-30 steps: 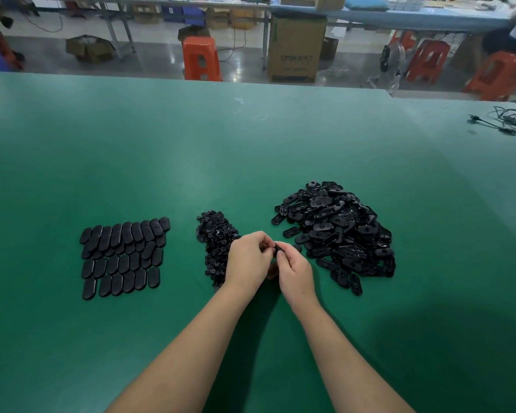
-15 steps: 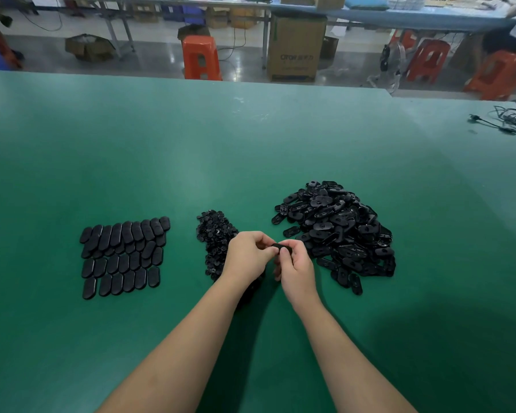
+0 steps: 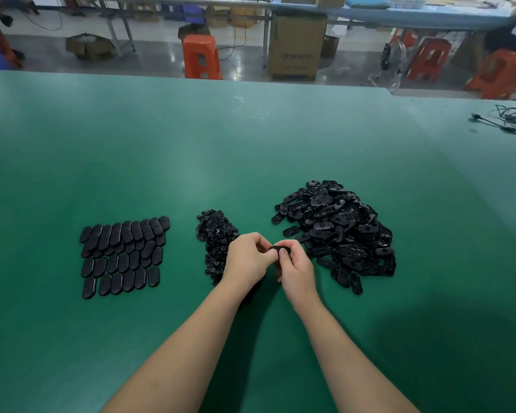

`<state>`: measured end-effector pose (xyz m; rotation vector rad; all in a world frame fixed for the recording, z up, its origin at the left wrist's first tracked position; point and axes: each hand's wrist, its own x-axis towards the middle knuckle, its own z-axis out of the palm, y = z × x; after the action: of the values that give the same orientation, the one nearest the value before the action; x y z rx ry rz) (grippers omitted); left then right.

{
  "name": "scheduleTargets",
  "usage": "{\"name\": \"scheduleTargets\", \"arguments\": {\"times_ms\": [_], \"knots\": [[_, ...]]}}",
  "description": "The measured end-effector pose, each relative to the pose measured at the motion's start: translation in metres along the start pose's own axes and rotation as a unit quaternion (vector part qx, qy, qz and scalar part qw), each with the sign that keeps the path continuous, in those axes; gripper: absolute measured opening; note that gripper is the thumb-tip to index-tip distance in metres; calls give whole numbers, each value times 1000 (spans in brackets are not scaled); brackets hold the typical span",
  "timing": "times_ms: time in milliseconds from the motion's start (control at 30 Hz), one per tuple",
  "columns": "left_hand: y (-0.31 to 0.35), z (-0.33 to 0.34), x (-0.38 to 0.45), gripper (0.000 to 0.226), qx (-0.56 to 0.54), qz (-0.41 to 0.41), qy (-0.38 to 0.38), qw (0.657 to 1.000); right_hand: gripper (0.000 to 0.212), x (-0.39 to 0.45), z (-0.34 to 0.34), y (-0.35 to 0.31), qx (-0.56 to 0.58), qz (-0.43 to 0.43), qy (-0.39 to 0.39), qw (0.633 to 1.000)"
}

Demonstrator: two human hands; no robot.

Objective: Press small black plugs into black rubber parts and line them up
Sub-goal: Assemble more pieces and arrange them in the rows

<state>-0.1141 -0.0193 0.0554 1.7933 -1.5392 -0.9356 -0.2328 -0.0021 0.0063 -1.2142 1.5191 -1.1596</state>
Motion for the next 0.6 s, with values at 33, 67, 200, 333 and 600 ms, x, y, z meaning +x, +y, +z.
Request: {"name": "scheduleTargets", "arguments": {"times_ms": [33,67,200,333,600], "knots": [[0,0,0,9,-1,0,1,1000,21,0,0,0,0,0,-2,1000],[0,1,0,9,-3,-1,2,1000,21,0,0,0,1,-1,-3,1000],[-2,2,-1,9,-16,-2,8,1000,21,-1,-1,0,15,-1,-6,1000],[-4,3,-1,9,-19,21,4,1000,15,0,-1,1,30,-12,-1,999],[-8,2,-3,8,43,97,-21,994,20,0,-1,3,32,-34,12,999]]}}
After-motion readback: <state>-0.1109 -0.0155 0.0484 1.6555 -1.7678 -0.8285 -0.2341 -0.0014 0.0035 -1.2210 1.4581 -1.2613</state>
